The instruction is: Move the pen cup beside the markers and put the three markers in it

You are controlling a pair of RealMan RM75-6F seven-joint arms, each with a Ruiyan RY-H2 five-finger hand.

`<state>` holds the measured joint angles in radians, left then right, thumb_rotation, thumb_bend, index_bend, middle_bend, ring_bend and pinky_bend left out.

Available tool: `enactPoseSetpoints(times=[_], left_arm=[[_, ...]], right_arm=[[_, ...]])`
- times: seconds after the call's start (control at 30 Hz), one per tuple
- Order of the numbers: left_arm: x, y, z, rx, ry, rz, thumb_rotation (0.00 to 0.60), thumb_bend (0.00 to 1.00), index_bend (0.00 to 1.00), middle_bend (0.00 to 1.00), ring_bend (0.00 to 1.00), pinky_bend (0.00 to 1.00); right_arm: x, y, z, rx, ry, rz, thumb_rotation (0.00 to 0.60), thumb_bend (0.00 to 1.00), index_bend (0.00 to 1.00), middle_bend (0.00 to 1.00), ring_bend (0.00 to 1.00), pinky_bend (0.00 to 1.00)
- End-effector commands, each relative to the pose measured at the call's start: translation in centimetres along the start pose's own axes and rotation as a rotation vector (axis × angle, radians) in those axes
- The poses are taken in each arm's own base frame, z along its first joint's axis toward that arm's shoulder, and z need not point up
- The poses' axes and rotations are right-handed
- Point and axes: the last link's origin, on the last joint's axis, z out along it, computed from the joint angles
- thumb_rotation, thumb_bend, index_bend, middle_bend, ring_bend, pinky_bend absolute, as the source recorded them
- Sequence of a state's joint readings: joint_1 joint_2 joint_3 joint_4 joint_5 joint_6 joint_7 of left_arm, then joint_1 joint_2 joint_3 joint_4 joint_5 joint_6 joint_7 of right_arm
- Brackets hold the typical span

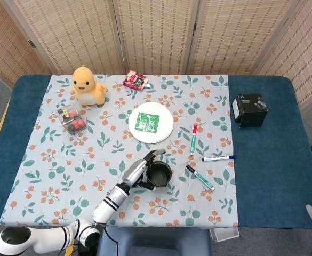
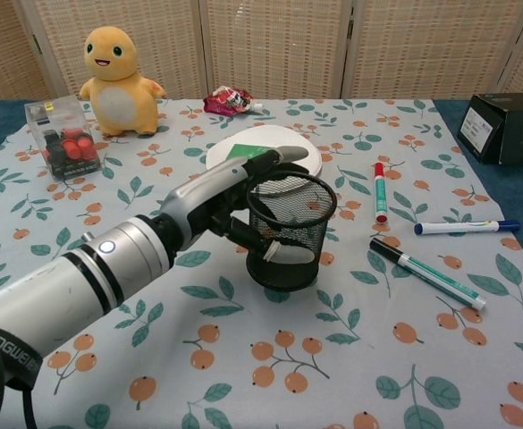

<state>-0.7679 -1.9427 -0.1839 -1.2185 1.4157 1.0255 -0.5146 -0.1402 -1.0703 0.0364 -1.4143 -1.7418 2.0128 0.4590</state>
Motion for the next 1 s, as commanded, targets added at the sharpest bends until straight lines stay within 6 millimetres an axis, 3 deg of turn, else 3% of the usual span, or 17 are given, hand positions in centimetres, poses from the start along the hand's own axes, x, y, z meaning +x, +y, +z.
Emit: enactPoseSetpoints(times=[0.03,0.3,0.43,0.73,0.87,1.0], left_arm=[[-0.5,-0.1,0.0,0.005,-0.006,-0.003,0.600,0.02,0.00,0.13,0.06,0.44],[-1.8,-0.6,0.3,0.013,-0.023,-0.004,0.600,0.02,0.00,0.10,0.06,0.44],[-2.0,-0.9,0.3,0.009,-0.048,-0.011,0.600,0.02,0.00,0.05,0.04,0.33],[-2.0,-0.7,0.2,-0.033,-0.056,-0.036,0.600,0.02,0.00,0.00,0.00,0.28],[-1.2,-0.2,-0.3,-0.062,-0.036,-0.050,0.600,0.02,0.00,0.00,0.00,0.27],[1.1,0.5,-1.8,-0.097,0.015,-0.044,0.600,0.02,0.00,0.00,0.00,0.27]], right_arm=[[0.2,0.1,-0.1,-0.001,0.011,0.003,0.600,0.25,0.00,0.00,0.00,0.00],[0.8,0.3,-0.5,-0.004,0.050,0.020,0.600,0.25,0.00,0.00,0.00,0.00],[1.1,0.3,-0.8,-0.003,0.068,0.026,0.600,0.25,0.00,0.00,0.00,0.00],[1.3,0.4,-0.9,-0.001,0.082,0.029,0.600,0.25,0.00,0.00,0.00,0.00],[1.4,0.4,-1.0,0.005,0.091,0.035,0.600,0.25,0.00,0.00,0.00,0.00],[1.5,0.4,-1.1,0.013,0.092,0.042,0.600,0.25,0.00,0.00,0.00,0.00]])
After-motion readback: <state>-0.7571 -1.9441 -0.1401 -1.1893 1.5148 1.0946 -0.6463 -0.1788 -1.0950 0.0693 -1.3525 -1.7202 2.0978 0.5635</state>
